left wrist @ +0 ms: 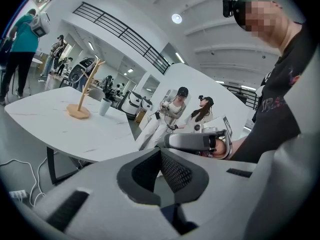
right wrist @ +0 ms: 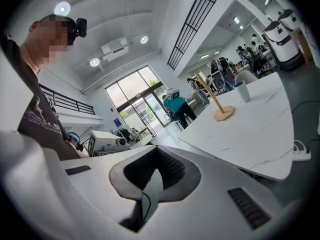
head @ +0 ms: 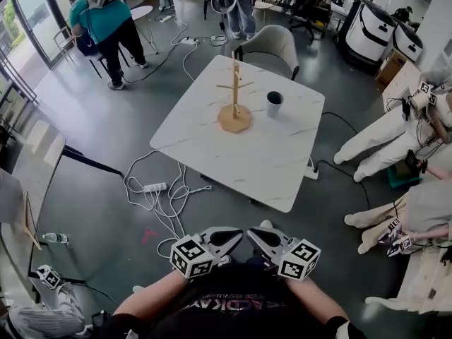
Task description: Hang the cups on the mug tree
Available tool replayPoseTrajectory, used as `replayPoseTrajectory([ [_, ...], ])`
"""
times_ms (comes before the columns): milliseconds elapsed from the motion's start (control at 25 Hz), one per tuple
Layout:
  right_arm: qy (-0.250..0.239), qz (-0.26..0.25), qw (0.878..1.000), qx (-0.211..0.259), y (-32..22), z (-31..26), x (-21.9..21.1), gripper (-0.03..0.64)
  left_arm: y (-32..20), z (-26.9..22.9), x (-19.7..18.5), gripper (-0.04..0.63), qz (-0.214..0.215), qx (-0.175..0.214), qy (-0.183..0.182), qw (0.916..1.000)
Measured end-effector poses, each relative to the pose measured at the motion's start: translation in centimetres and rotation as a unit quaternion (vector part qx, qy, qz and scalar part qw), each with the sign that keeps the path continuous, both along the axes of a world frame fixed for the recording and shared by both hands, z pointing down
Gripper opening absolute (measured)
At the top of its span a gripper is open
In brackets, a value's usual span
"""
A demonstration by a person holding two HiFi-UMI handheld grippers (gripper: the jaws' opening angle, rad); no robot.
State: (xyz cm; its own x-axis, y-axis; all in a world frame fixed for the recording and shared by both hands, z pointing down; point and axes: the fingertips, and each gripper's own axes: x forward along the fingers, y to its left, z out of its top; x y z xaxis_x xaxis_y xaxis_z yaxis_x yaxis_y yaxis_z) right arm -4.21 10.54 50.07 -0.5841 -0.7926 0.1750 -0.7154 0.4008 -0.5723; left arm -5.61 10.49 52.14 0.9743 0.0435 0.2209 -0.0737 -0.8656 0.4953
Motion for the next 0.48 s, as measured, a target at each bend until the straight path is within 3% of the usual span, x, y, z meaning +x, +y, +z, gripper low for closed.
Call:
replayPoseTrajectory([
  [480,0.018,0.020,1.000,0.014,-1.1,-0.3,0.1,0.009,-1.3,-0.2,-1.0,-0.003,-0.014,0.012,0.002,0.9998],
])
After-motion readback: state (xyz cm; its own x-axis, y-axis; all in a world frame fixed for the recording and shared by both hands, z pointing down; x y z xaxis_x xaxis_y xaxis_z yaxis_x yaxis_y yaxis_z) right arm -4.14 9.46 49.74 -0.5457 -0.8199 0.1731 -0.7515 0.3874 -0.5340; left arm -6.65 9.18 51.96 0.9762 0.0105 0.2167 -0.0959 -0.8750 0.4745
